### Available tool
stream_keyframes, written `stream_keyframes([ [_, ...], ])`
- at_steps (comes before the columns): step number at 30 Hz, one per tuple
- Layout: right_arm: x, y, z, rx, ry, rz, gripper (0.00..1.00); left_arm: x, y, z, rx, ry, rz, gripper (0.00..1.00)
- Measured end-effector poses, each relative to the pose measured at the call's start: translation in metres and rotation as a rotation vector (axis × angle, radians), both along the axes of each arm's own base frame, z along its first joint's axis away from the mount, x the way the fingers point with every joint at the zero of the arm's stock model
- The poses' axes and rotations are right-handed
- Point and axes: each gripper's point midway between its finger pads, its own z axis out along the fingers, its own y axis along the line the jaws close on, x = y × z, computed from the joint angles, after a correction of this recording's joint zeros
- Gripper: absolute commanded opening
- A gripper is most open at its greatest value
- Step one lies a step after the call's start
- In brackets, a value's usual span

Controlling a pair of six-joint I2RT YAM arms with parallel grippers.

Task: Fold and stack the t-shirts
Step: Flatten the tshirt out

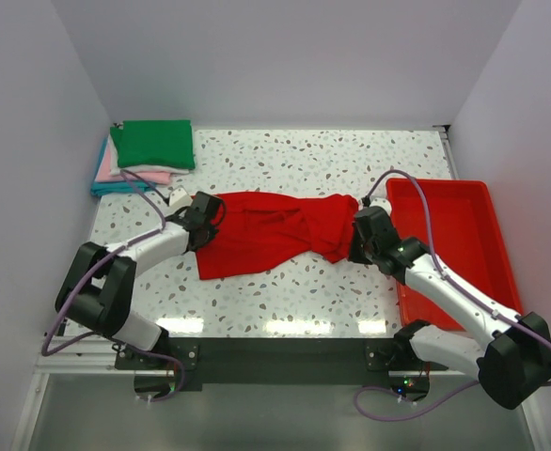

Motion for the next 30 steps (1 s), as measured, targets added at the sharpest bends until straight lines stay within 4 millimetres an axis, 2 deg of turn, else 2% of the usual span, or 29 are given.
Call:
stream_keyframes([
  [4, 0.002, 0.000, 0.006, 0.000, -0.006, -0.002, 0.00, 0.001, 0.001, 0.026, -0.004, -0.057, -0.021, 0.00],
  [6, 0.005, 0.001, 0.016, 0.005, -0.024, -0.005, 0.00, 0.003, 0.003, 0.050, -0.011, -0.118, -0.031, 0.00],
  [10, 0.016, 0.003, 0.052, 0.029, -0.100, -0.022, 0.00, 0.001, 0.012, 0.106, -0.022, -0.259, -0.037, 0.00],
  [18, 0.025, -0.007, 0.159, 0.096, -0.309, -0.076, 0.00, -0.020, 0.040, 0.230, 0.013, -0.557, -0.049, 0.00],
  [25, 0.016, -0.020, 0.270, 0.167, -0.512, -0.081, 0.00, -0.051, 0.064, 0.364, 0.017, -0.854, -0.021, 0.00],
  [30, -0.001, -0.032, 0.352, 0.222, -0.683, -0.067, 0.00, -0.074, 0.077, 0.425, 0.013, -0.988, -0.005, 0.00],
])
